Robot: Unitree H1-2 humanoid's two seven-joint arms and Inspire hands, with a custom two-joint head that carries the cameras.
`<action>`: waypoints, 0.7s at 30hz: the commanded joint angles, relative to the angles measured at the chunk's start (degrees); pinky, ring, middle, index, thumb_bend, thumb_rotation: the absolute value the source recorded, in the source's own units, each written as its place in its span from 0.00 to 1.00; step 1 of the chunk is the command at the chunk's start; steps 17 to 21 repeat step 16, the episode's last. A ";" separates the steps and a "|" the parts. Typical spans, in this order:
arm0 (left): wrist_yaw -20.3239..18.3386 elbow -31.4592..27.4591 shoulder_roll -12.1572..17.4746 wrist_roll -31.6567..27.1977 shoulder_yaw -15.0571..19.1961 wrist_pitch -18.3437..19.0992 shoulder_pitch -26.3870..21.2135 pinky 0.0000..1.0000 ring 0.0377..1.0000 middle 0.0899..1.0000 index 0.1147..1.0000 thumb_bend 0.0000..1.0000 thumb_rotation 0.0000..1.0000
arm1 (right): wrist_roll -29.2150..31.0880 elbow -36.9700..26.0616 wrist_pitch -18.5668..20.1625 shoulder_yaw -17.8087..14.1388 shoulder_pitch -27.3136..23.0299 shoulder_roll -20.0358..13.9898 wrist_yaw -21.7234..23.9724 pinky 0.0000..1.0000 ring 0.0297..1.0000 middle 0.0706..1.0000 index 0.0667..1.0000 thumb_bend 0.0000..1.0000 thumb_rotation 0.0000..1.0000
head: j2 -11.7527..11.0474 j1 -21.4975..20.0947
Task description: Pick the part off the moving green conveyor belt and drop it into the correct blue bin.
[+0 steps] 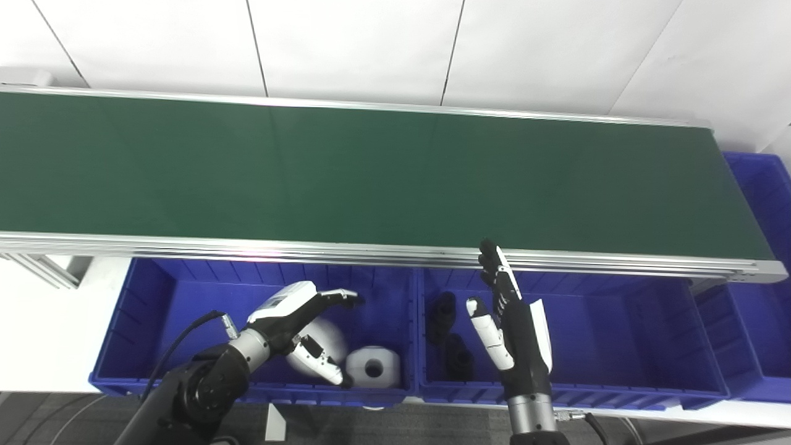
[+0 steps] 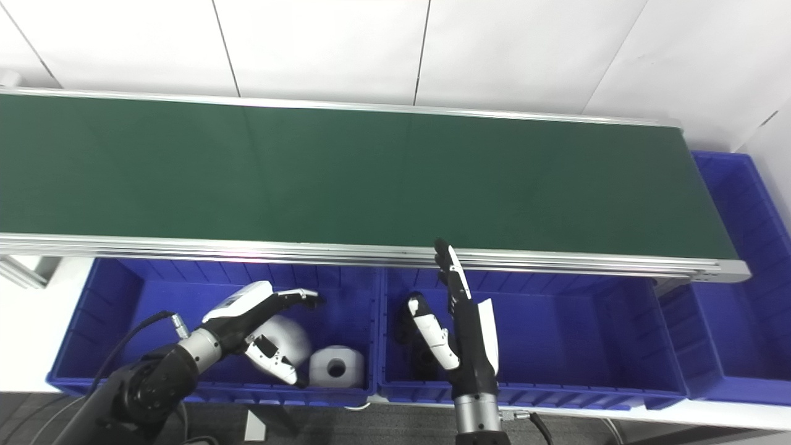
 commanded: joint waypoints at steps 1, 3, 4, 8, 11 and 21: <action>1.69 -1.97 -0.22 -0.02 0.81 -0.19 -0.70 0.99 1.00 1.00 1.00 0.78 0.50 | -0.02 -1.80 -0.22 0.12 0.17 0.04 0.07 0.95 0.95 0.95 0.95 0.73 0.88 | -0.27 0.14; 2.79 -2.13 -0.73 -0.21 1.35 -0.20 -0.25 1.00 1.00 1.00 1.00 0.81 0.54 | -0.01 -1.59 -0.22 0.08 0.14 -0.06 0.06 0.94 0.95 0.95 0.95 0.73 0.88 | -0.72 0.18; 3.15 -2.24 -0.98 -0.67 1.71 -0.38 -0.03 1.00 1.00 1.00 1.00 0.81 0.56 | 0.12 -1.70 0.06 0.10 0.20 -0.03 0.13 0.94 0.95 0.95 0.95 0.73 0.88 | -0.72 0.18; 3.75 -2.70 -2.80 -9.41 5.32 -4.01 1.65 0.96 1.00 1.00 1.00 0.83 0.66 | 0.00 -1.57 0.14 0.21 0.21 -0.10 0.17 0.94 0.96 0.96 0.95 0.72 0.88 | -1.33 -0.02; 1.91 -2.90 -3.26 -17.56 7.13 -8.28 2.76 0.97 1.00 1.00 1.00 0.81 0.70 | -0.27 -0.87 -0.43 0.11 0.14 -0.24 -0.02 0.93 0.96 0.96 0.95 0.72 0.89 | -1.74 -0.05; 2.34 -3.50 -5.42 -24.50 7.59 -13.93 5.52 0.99 1.00 1.00 1.00 0.82 0.80 | -1.12 -0.94 0.04 0.00 0.32 -0.86 0.13 0.93 0.96 0.97 0.95 0.73 0.90 | -1.94 0.67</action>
